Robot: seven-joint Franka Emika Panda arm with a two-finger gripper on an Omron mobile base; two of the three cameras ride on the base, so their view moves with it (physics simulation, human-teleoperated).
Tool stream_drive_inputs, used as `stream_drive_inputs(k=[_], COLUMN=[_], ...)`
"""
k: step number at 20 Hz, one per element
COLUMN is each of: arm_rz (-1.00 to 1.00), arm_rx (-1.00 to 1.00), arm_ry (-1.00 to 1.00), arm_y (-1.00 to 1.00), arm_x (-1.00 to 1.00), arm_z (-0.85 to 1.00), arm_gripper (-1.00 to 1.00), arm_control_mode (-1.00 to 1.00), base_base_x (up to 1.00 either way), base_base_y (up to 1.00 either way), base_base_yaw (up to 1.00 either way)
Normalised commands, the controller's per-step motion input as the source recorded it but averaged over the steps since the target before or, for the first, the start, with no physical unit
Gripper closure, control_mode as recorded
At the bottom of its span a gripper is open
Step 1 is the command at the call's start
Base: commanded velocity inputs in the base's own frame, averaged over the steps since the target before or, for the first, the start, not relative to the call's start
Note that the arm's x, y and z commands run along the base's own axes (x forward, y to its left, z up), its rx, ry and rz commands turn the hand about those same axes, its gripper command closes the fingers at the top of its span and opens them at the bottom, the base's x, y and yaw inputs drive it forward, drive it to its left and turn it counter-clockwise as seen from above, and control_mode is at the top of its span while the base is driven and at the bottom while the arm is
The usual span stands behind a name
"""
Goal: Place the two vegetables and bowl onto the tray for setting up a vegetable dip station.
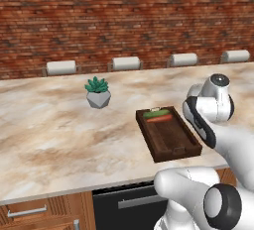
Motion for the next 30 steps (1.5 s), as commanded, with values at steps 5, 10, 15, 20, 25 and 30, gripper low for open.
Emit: stream_drive_inputs(k=[5, 10, 15, 20, 25, 30], arm_rz=[0.2, 0.2, 0.17, 0.13, 0.17, 0.24], arm_rx=[-0.05, -0.1, -0.17, -0.17, -0.12, -0.06], arm_ry=[-0.1, 0.01, 0.03, 0.02, 0.08, 0.14], arm_y=[0.33, 0.29, 0.15, 0.04, 0.17, 0.25], arm_x=[-0.04, -0.02, -0.05, -0.08, 0.0, 0.0], arm_z=[0.13, 0.17, 0.14, 0.07, 0.03, 0.01], arm_gripper=[1.0, 1.0, 1.0, 1.0, 1.0, 1.0], arm_control_mode=[-1.0, -1.0, -1.0, -1.0, -1.0, -1.0], base_base_x=[0.0, 0.0, 0.0, 0.0, 0.0, 0.0], base_base_y=[0.0, 0.0, 0.0, 0.0, 0.0, 0.0], base_base_yaw=[0.0, 0.0, 0.0, 0.0, 0.0, 0.0])
